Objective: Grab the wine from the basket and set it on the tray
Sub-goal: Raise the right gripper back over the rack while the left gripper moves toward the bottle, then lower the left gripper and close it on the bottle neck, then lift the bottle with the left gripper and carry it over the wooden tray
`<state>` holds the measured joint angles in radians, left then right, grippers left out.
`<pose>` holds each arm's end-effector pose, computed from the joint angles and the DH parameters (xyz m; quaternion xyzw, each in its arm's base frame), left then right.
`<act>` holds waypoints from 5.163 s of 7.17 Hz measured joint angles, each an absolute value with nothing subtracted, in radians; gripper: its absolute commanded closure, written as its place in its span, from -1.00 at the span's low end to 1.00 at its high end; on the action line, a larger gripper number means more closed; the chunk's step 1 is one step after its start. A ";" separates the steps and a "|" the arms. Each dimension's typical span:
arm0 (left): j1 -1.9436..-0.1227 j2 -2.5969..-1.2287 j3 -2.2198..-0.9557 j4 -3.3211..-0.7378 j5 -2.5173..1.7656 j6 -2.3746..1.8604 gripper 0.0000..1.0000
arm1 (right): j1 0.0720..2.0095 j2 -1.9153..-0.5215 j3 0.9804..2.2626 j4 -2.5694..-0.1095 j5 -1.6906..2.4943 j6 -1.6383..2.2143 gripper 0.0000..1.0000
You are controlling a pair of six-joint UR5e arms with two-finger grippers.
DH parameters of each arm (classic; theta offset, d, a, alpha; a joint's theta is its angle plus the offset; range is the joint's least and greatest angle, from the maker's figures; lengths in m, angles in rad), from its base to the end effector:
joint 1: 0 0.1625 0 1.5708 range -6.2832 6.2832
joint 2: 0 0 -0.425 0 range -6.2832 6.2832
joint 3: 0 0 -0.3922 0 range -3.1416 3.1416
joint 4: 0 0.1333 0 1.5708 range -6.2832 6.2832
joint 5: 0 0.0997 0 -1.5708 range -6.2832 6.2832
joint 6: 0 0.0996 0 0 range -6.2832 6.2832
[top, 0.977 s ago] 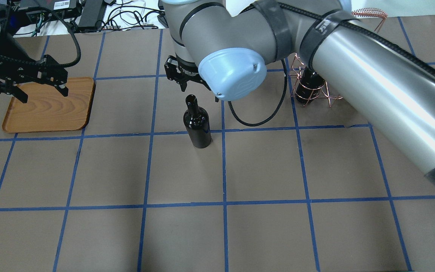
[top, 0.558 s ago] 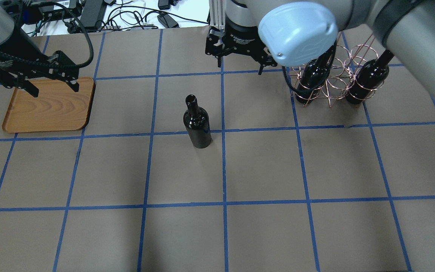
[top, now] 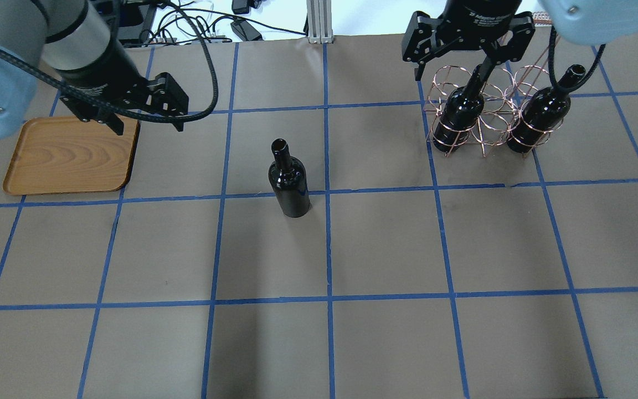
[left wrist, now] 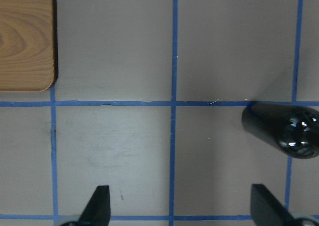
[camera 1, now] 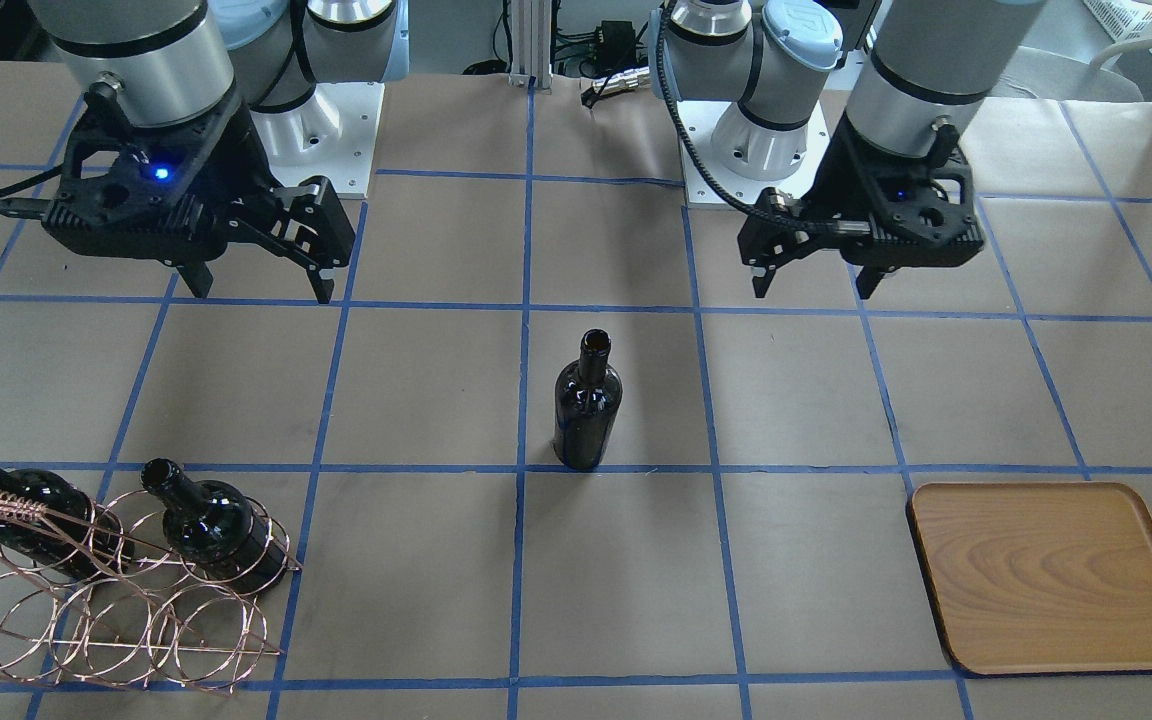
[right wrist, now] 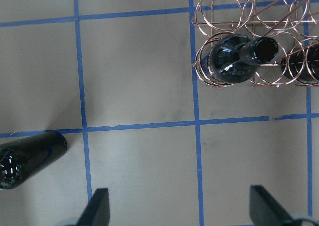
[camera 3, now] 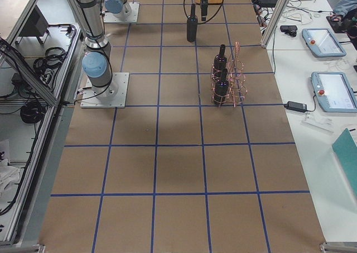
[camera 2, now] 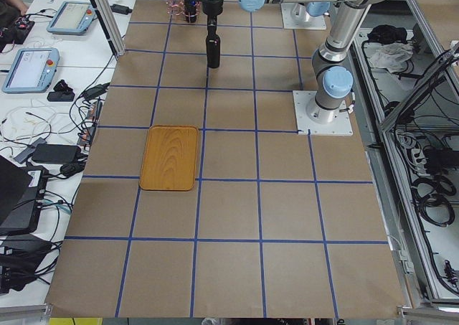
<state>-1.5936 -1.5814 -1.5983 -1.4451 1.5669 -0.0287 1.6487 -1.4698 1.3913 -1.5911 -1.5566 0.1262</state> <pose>-0.1452 -0.5013 0.4820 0.0029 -0.9990 0.0437 0.0031 0.1766 -0.5307 0.5268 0.0238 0.9985 -0.0484 0.0121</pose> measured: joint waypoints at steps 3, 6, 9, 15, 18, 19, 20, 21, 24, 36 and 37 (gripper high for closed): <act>-1.746 -1.644 -1.603 -1.369 1.561 -0.097 -1.00 | 1.640 -1.525 1.455 -1.605 -1.560 0.045 -1.00; -1.838 -1.727 -1.604 -1.264 1.553 -0.173 -1.00 | 1.639 -1.523 1.464 -1.663 -1.570 0.012 -1.00; -1.865 -1.793 -1.607 -1.206 1.553 -0.160 -0.80 | 1.638 -1.523 1.465 -1.669 -1.572 0.009 -1.00; -1.865 -1.822 -1.608 -1.221 1.565 -0.129 0.41 | 1.637 -1.526 1.465 -1.666 -1.573 0.010 -1.00; -1.858 -1.821 -1.606 -1.250 1.565 -0.129 1.00 | 1.637 -1.529 1.465 -1.660 -1.575 0.009 -1.00; -1.857 -1.821 -1.604 -1.258 1.565 -0.129 1.00 | 1.637 -1.529 1.465 -1.659 -1.575 0.009 -1.00; -1.856 -1.821 -1.601 -1.263 1.565 -0.129 1.00 | 1.637 -1.529 1.465 -1.659 -1.575 0.009 -1.00; -1.856 -1.821 -1.597 -1.266 1.565 -0.129 1.00 | 1.637 -1.529 1.465 -1.660 -1.575 0.009 -1.00; -1.848 -1.819 -1.578 -1.284 1.570 -0.102 1.00 | 1.637 -1.529 1.465 -1.662 -1.574 0.009 -1.00; -1.212 -1.872 -1.305 -1.425 1.575 0.508 1.00 | 1.637 -1.529 1.465 -1.661 -1.575 0.011 -1.00; -1.190 -1.884 -1.301 -1.412 1.575 0.538 1.00 | 1.637 -1.529 1.465 -1.661 -1.575 0.011 -1.00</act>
<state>-1.1896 -1.8842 -1.3014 -1.4120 1.5753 0.5380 1.6368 -1.5294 1.4650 -1.6609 -1.5749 0.0108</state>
